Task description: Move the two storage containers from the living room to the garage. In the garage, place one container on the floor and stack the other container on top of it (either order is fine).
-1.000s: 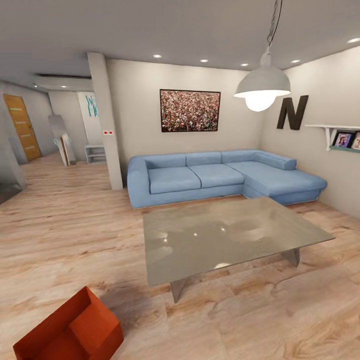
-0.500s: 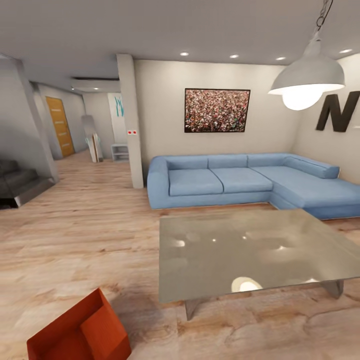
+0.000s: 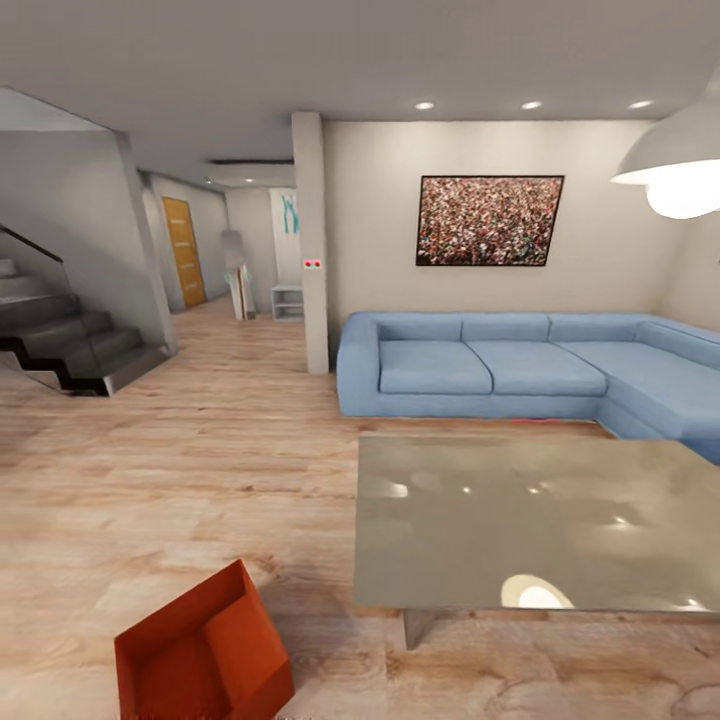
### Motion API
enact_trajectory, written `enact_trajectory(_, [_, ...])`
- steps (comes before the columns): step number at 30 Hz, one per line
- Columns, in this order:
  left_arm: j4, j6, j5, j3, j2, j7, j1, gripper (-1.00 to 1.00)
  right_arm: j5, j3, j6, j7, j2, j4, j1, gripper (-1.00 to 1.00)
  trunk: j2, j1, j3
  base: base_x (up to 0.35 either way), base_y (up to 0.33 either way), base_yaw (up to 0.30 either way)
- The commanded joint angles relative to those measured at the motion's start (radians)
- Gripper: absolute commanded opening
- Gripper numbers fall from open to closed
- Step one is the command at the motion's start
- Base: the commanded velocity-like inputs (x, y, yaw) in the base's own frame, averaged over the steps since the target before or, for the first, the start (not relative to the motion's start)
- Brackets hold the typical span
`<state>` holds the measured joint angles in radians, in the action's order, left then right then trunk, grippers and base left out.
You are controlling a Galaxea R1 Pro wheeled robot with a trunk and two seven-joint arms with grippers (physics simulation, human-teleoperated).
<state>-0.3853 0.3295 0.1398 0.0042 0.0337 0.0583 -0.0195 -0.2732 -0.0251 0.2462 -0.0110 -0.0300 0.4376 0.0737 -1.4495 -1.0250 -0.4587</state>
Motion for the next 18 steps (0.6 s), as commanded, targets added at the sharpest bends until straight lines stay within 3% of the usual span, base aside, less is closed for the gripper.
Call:
enact_trajectory(1, [-0.001, 0.000, 0.010, 0.000, 0.000, 0.006, 0.000, 1.00, -0.003, -0.002, 0.002, -0.001, -0.001, 0.000, 0.001, 1.00, 0.000, 0.000, -0.001, 0.000, 0.000, 0.298])
enact_trajectory(18, [-0.001, 0.000, 0.009, 0.001, 0.000, 0.006, 0.000, 1.00, -0.003, -0.002, 0.002, -0.001, -0.001, 0.000, 0.000, 1.00, 0.000, 0.000, -0.001, 0.000, 0.000, 0.298])
